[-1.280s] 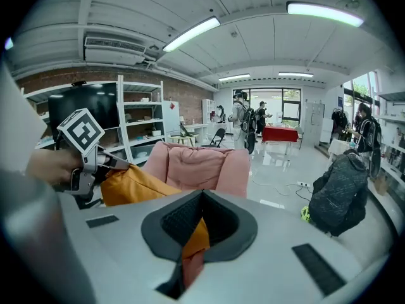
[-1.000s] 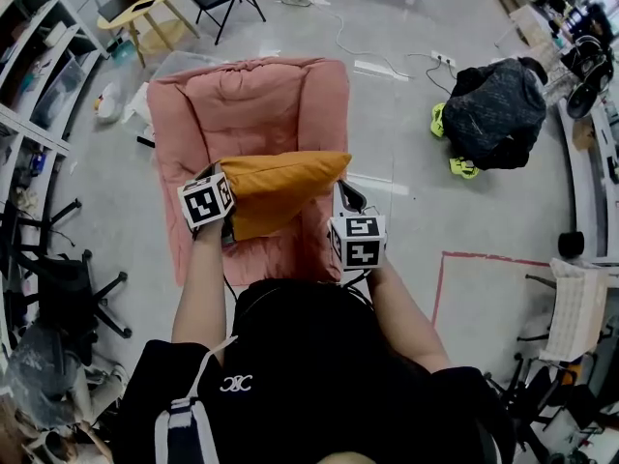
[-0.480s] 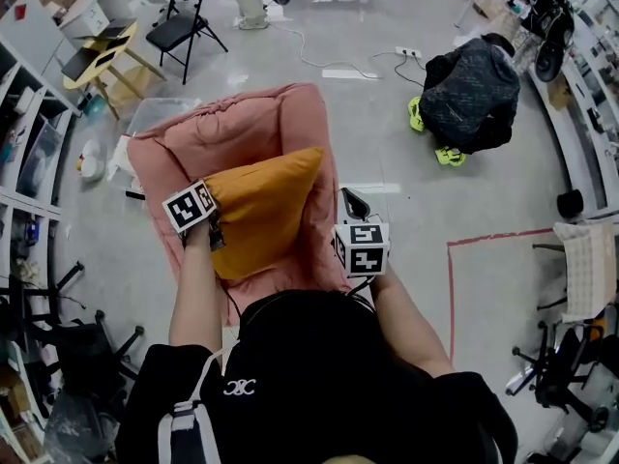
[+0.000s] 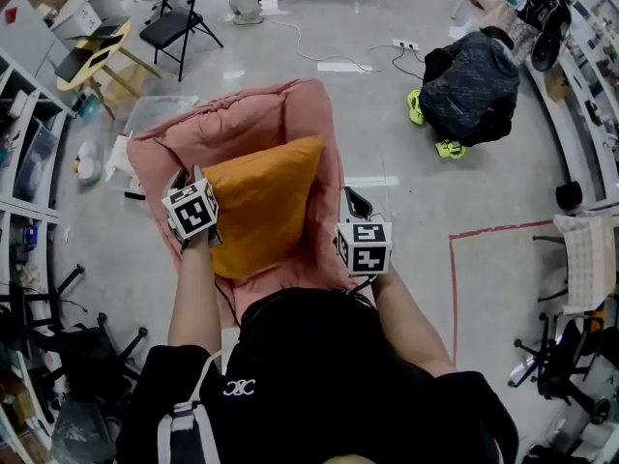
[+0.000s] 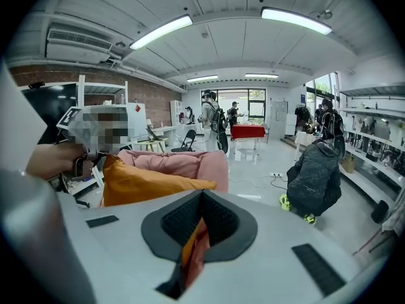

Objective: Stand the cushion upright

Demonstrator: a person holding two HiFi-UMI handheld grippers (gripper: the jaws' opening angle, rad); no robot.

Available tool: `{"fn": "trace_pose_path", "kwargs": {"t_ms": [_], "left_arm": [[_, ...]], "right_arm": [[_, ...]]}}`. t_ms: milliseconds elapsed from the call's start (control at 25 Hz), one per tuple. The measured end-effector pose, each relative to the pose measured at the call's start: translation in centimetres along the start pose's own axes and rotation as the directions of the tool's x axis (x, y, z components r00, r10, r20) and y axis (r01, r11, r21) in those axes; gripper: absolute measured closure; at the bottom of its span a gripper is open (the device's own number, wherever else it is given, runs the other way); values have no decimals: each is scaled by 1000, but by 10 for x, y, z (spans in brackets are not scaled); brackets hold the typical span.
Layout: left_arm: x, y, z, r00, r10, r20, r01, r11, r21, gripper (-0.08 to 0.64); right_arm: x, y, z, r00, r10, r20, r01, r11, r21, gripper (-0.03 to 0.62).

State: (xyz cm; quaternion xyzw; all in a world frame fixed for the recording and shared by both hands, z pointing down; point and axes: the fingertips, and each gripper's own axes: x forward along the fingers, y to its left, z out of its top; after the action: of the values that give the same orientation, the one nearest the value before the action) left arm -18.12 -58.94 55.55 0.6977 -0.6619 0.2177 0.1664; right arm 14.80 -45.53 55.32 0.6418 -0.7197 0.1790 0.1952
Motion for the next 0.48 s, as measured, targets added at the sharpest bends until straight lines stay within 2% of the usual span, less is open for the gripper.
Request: {"fn": "trace_pose_path", "kwargs": {"t_ms": [40,160,280,480], "left_arm": [[-8,-1,5,1000,-1,22,1,1000,9,463],[-31,-9,18,997,-27,77,25,999,31,558],[-47,-30,19,989,-127,81,125,992,33,560],[-70,-78,18,953,-291,85,287,956,53,560]], "right_arm": [[0,1,0,1000,0,2,0,1000,0,595],[1,8,3,1000,7,24,-7,1000,3,595],[2,16,7,999,11,52,-13,999,41,595],[4,29,20,996,30,84,-40,993,111,597]]}}
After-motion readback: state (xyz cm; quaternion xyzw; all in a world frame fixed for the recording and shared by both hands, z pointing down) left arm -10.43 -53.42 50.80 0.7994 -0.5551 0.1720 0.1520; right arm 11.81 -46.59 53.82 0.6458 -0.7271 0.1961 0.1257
